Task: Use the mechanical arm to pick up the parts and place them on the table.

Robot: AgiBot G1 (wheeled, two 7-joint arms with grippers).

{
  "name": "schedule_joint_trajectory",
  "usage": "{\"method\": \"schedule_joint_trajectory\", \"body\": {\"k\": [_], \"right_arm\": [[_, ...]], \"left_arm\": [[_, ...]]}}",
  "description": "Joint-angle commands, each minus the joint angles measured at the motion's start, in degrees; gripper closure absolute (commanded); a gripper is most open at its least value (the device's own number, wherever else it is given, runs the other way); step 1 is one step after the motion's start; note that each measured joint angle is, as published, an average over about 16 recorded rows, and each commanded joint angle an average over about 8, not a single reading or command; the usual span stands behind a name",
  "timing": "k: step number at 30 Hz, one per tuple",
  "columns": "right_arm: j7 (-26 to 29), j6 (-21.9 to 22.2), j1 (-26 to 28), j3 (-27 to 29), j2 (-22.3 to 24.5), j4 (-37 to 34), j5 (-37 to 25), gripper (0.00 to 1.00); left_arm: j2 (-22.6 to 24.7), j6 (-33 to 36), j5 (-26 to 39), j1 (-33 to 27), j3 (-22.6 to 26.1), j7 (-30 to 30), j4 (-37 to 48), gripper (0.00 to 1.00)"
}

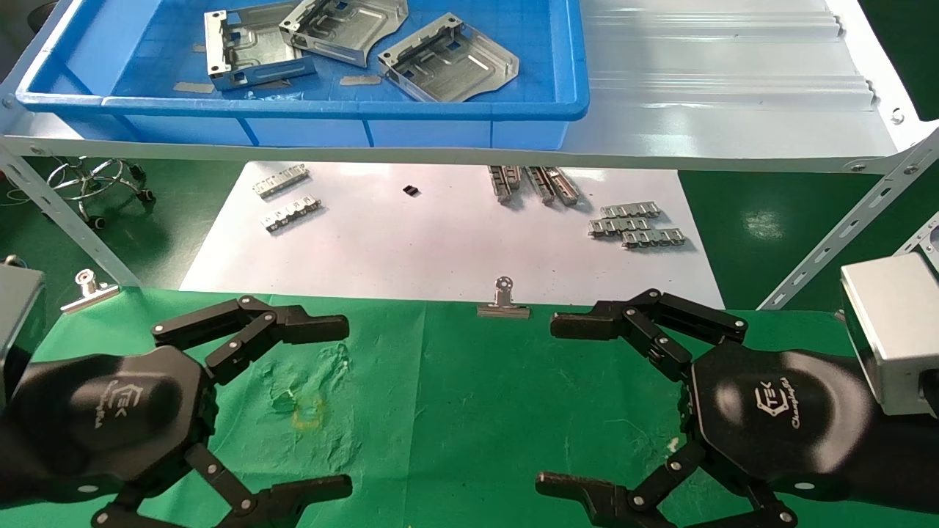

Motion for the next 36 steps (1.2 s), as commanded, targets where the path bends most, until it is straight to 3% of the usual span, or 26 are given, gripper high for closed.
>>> {"method": "schedule_joint_trajectory", "body": {"k": [1,12,13,20,21,28,36], "right_arm": [[0.0,0.0,0.0,0.0,0.0,0.0,0.0,0.00],[0.0,0.0,0.0,0.0,0.0,0.0,0.0,0.00],[0.0,0.0,0.0,0.0,0.0,0.0,0.0,0.06],[0.0,0.0,0.0,0.0,0.0,0.0,0.0,0.94],[0.0,0.0,0.0,0.0,0.0,0.0,0.0,1.00],[0.0,0.0,0.0,0.0,0.0,0.0,0.0,1.00],[0.0,0.0,0.0,0.0,0.0,0.0,0.0,1.00]], "left_arm": [[0.0,0.0,0.0,0.0,0.0,0.0,0.0,0.00],[0.0,0.0,0.0,0.0,0.0,0.0,0.0,0.00],[0.0,0.0,0.0,0.0,0.0,0.0,0.0,0.00],[0.0,0.0,0.0,0.0,0.0,0.0,0.0,0.00],[0.0,-0.1,0.0,0.0,0.0,0.0,0.0,0.00],[1.7,-3.4,0.9,-1.3,0.2,-1.0,0.9,0.00],[6.2,-11.4,4.5,-7.1,1.0,-3.2,2.9,0.00]]}}
